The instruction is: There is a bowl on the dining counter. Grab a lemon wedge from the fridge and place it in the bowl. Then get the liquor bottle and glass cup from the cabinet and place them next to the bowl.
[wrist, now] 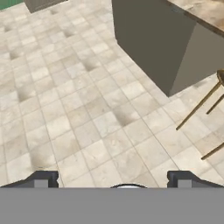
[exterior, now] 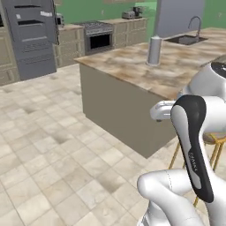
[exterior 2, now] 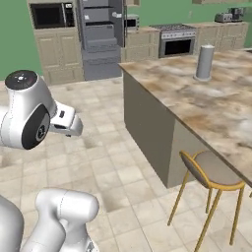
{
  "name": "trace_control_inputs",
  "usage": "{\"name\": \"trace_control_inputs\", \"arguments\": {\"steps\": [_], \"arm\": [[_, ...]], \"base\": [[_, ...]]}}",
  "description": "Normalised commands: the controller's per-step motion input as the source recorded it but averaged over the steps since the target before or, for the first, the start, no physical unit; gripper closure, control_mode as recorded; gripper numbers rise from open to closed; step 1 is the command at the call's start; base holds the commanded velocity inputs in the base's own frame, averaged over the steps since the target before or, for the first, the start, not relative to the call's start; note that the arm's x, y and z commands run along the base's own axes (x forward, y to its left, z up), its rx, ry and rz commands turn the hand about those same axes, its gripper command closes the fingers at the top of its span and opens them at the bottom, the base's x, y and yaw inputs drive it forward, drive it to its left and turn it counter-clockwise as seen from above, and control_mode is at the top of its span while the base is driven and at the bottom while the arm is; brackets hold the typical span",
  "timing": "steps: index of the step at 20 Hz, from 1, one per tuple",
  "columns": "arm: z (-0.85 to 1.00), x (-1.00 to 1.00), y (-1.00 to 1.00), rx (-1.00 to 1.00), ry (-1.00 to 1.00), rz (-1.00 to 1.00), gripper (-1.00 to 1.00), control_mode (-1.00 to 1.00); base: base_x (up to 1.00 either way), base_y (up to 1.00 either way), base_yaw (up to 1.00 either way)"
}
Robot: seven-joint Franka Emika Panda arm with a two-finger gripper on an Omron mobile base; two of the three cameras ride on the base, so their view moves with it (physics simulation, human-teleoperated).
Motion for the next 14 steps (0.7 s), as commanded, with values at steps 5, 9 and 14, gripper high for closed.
{"name": "trace_control_inputs", "arguments": {"steps": [5, 9, 14], "arm": [[0.0, 0.0, 0.0, 0.0, 0.0, 0.0, -1.0, 1.0], [0.0, 0.0, 0.0, 0.0, 0.0, 0.0, -1.0, 1.0], [0.0, 0.0, 0.0, 0.0, 0.0, 0.0, -1.0, 1.0]], "base": [[1.0, 0.28, 0.1], [1.0, 0.28, 0.06], [1.0, 0.2, 0.0]]}}
